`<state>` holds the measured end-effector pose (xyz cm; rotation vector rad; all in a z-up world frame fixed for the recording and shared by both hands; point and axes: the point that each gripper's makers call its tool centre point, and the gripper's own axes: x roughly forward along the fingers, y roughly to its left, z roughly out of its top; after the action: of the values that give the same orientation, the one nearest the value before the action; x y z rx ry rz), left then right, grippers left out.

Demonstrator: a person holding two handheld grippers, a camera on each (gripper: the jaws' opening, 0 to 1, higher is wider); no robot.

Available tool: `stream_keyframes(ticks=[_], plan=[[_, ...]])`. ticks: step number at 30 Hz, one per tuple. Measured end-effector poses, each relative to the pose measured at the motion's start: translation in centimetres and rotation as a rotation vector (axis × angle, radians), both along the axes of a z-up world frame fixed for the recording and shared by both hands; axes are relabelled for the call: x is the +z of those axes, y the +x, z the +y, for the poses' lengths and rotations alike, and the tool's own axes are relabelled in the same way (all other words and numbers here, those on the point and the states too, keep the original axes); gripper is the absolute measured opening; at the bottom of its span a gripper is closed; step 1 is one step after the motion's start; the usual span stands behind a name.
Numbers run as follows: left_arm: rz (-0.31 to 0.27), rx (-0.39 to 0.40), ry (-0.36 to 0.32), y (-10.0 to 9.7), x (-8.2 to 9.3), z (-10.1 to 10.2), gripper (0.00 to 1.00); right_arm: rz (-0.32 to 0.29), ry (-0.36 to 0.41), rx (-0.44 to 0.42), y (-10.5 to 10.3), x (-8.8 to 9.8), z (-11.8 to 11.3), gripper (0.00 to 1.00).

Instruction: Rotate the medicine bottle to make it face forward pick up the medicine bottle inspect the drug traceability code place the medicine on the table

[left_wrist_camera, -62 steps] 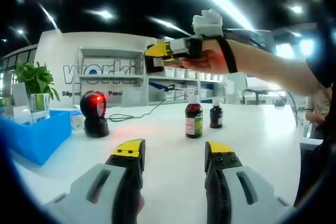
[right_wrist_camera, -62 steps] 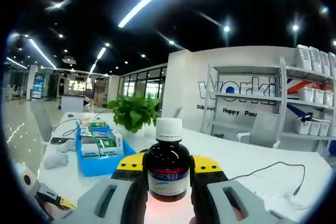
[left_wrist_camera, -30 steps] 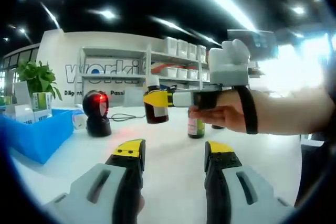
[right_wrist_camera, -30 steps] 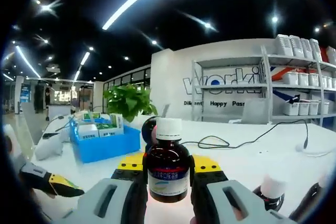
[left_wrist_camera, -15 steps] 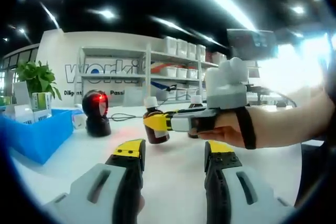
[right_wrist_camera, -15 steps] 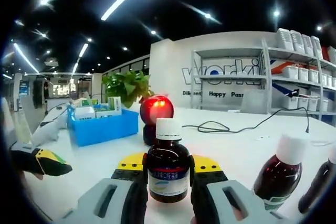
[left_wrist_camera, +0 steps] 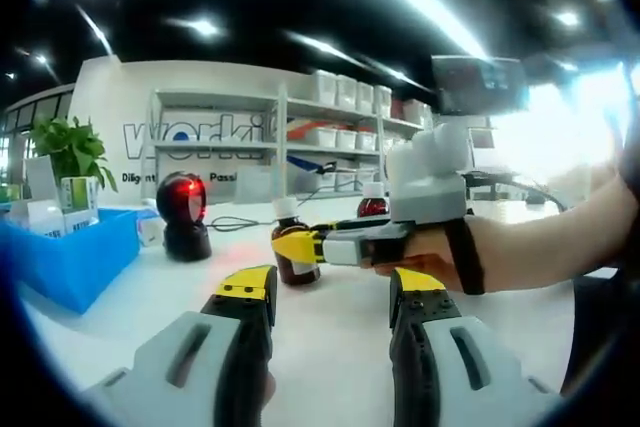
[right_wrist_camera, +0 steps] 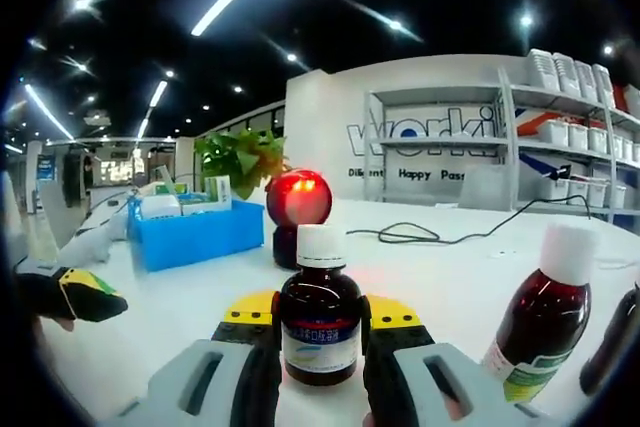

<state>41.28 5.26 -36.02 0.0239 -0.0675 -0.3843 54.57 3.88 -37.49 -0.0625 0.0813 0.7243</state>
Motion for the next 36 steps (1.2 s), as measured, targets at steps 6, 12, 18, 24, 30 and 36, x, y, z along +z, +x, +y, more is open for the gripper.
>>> stream_keyframes(ticks=[6, 12, 18, 24, 30, 36], plan=[[0.000, 0.000, 0.002, 0.0, 0.0, 0.0, 0.36, 0.004, -0.003, -0.001, 0.2, -0.2, -0.3, 0.26], [0.000, 0.000, 0.003, 0.0, 0.0, 0.0, 0.36, -0.009, -0.013, 0.003, 0.2, -0.4, -0.3, 0.26], [0.001, 0.000, 0.004, 0.0, 0.0, 0.0, 0.36, 0.043, 0.029, 0.037, 0.1, -0.3, -0.4, 0.27], [0.001, -0.005, 0.000, 0.0, 0.0, -0.1, 0.36, -0.010, 0.045, 0.082, -0.8, 2.1, -0.8, 0.39], [0.002, -0.003, 0.003, 0.0, 0.0, -0.1, 0.36, -0.037, 0.040, 0.144, -2.7, 4.7, -1.8, 0.43], [0.002, -0.007, 0.001, 0.0, 0.0, -0.1, 0.36, -0.052, 0.059, 0.164, -4.5, 8.2, -5.0, 0.41]])
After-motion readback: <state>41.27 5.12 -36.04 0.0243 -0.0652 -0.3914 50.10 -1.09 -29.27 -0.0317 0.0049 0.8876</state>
